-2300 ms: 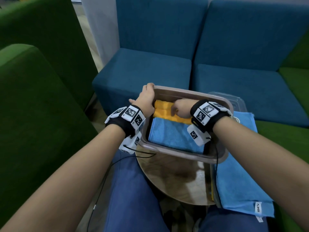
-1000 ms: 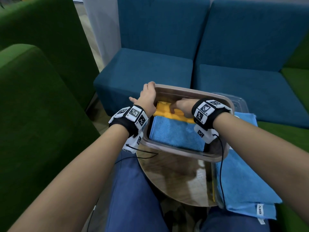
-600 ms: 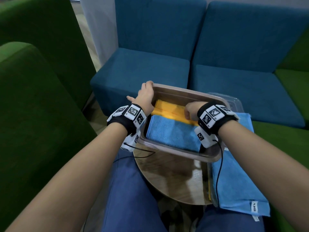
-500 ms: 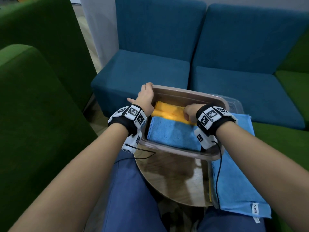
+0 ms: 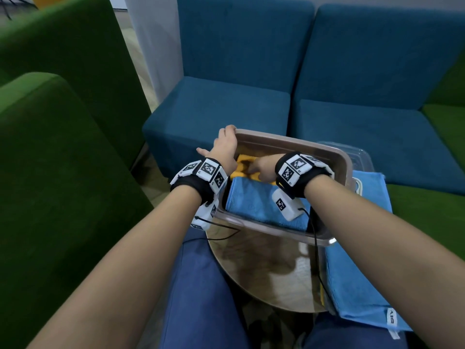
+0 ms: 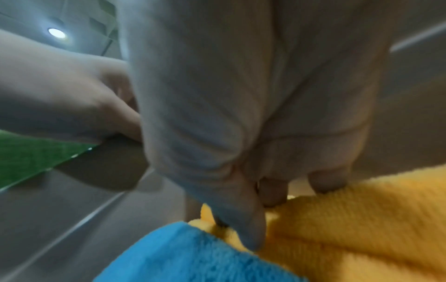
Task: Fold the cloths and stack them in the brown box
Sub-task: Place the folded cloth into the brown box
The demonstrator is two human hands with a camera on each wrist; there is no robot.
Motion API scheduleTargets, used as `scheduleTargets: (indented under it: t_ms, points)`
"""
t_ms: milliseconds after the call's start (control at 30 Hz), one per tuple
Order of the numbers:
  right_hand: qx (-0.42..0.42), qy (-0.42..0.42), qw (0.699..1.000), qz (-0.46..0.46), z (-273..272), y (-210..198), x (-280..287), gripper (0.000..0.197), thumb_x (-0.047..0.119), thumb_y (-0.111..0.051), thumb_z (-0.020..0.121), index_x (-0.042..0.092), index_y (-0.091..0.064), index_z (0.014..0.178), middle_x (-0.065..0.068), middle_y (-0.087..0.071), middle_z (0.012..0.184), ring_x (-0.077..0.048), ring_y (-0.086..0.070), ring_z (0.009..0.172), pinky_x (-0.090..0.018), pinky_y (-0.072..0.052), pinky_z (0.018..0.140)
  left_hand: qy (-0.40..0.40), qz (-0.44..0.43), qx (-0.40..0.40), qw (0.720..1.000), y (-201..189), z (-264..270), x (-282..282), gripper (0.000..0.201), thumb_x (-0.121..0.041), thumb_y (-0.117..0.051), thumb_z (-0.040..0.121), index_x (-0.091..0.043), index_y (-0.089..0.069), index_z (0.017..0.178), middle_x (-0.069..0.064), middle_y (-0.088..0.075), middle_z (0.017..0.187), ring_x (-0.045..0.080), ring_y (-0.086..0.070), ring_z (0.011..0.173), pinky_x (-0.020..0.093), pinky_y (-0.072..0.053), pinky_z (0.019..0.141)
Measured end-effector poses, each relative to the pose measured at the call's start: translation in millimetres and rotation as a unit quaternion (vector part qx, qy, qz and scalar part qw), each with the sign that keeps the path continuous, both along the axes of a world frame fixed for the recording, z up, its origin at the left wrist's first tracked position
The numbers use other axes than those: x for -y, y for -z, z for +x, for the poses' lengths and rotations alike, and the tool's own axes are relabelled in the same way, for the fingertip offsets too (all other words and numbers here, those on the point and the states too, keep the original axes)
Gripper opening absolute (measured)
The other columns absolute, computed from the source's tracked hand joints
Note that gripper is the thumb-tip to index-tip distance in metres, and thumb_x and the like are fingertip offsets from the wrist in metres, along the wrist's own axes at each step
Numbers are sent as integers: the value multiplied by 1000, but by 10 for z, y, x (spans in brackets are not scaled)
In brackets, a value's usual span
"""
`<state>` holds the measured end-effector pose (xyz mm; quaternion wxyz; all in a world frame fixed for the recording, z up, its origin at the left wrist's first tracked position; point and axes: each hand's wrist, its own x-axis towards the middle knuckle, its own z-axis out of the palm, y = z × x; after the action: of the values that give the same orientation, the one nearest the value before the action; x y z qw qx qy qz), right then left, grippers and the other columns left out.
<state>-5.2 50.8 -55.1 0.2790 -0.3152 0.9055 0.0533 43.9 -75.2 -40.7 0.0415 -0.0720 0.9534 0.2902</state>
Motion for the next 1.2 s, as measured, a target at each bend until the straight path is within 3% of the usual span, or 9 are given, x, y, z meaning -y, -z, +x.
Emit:
scheduleTargets:
  t_ms: [100,167,333,467,700,800,900,967,1200]
  points:
    - [-12,-13,1000,16,-83,-136,-147,54,5,-45,91,30,-53,138,-5,-52,140,-26,-51,123,-29,-39,102,4,-5,-9,1000,15,-8,6,62,11,-45,81,-11,-28,137,8,-32,135,27,-39,127,79,-12,101]
    - [-15,12,999,42,-132,-206,-288,51,5,-44,89,31,-63,129,-4,-57,135,-24,-55,119,-28,-43,100,7,-14,-11,1000,21,-10,4,63,12,-44,81,-11,-28,137,8,-32,134,26,-39,127,79,-11,101]
    - [-12,99,989,112,-163,-73,-562,34,19,-53,93,15,-66,124,-6,-62,128,-26,-58,114,-37,-45,102,8,-22,-3,1000,11,-40,-10,66,14,-44,80,-11,-26,139,9,-31,137,28,-38,128,79,-9,102]
    - [-13,96,990,103,-114,58,-607,33,12,-51,90,10,-65,120,-8,-65,112,-27,-60,101,-32,-49,88,-5,-24,11,1000,-7,-66,4,65,10,-47,82,-10,-25,140,9,-31,139,28,-37,129,76,-13,103]
    - [-9,98,993,68,-87,-173,-687,54,3,-42,91,28,-55,137,-3,-50,144,-23,-52,125,-27,-43,98,-3,-24,24,999,-6,-126,50,64,7,-52,82,-11,-26,138,10,-33,138,28,-39,128,72,-21,103]
    - [-35,139,987,74,-139,-200,-752,49,6,-43,92,24,-58,135,-2,-53,141,-23,-52,125,-27,-41,99,17,-32,24,999,8,-186,34,62,8,-52,81,-9,-28,136,12,-34,136,31,-41,127,66,-30,102]
    - [-35,165,982,81,-147,-113,-739,42,18,-47,94,19,-57,135,-5,-56,138,-26,-53,123,-37,-42,106,27,-34,24,999,35,-230,10,62,8,-52,79,-7,-29,135,15,-34,135,33,-41,127,63,-32,102]
    - [-24,164,982,90,-150,-31,-702,44,24,-50,95,16,-54,138,-9,-55,139,-27,-53,125,-37,-43,105,29,-37,28,999,55,-237,27,63,8,-52,79,-6,-28,136,16,-34,136,35,-41,127,61,-32,103]
    - [-36,145,984,102,-230,-147,-597,37,23,-58,87,24,-65,123,1,-61,130,-24,-58,115,-35,-46,98,44,-41,23,998,101,-283,68,62,9,-52,79,-3,-28,135,19,-35,134,36,-42,125,57,-34,104]
